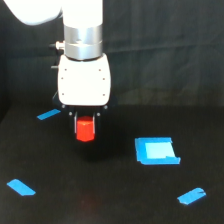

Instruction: Pick up the red object from the table

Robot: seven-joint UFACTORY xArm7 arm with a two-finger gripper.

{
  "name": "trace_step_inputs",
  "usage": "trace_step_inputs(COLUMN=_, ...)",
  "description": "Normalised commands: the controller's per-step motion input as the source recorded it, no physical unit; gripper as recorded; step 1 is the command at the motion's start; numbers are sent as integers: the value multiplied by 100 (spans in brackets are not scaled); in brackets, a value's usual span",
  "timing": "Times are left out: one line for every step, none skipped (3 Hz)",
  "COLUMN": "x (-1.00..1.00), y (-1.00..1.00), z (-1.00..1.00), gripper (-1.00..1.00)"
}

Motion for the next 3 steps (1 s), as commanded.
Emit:
trace_step_inputs(x=14, y=-2, z=100, gripper=-100)
trace_step_inputs(x=-4, y=-2, z=77, gripper=-89)
trace_step_inputs(x=-1, y=7, z=52, gripper=-100)
